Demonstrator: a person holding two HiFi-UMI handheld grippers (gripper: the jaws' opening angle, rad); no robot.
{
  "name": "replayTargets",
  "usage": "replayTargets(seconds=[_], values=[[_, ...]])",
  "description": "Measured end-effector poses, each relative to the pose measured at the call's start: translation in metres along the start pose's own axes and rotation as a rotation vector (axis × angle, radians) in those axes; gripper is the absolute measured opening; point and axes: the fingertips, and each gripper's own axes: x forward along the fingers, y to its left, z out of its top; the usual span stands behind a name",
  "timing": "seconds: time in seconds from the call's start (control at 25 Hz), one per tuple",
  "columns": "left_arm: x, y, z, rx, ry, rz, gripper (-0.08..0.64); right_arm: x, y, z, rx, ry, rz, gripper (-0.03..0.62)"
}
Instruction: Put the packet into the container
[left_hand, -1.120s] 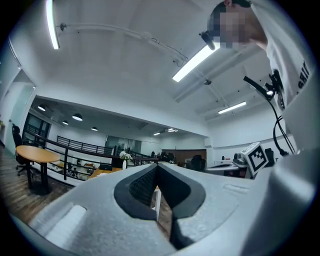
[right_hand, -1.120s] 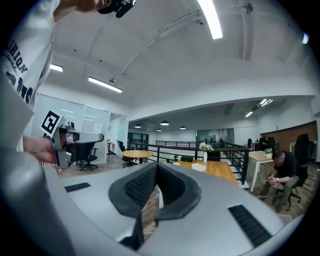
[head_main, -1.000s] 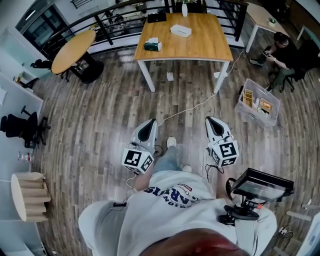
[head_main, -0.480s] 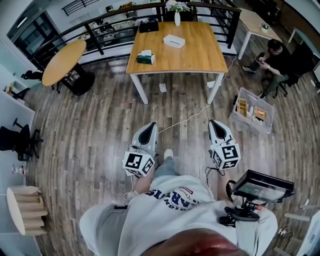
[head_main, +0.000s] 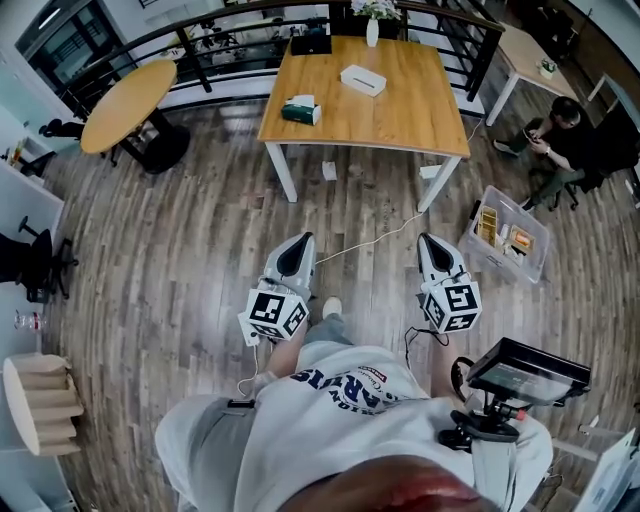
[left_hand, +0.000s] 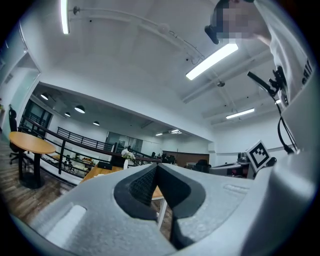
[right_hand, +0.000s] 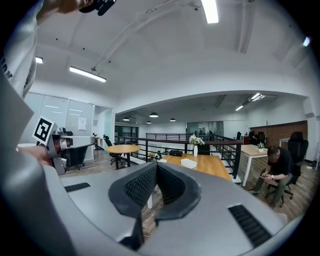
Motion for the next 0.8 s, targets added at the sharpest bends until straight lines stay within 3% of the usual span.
replayTargets(seconds=[0.32, 0.8], values=[[0.037, 0.036, -0.006, -0.022, -0.002, -0.002, -0.002, 0.046, -0.006, -0.003, 0.007, 0.044, 0.008, 0.006], [0.091, 0.082, 0.003, -0.033, 0.009, -0.046, -0.002, 0.104, -0.025, 0.02, 0.028, 0.036, -0.044, 0.006]])
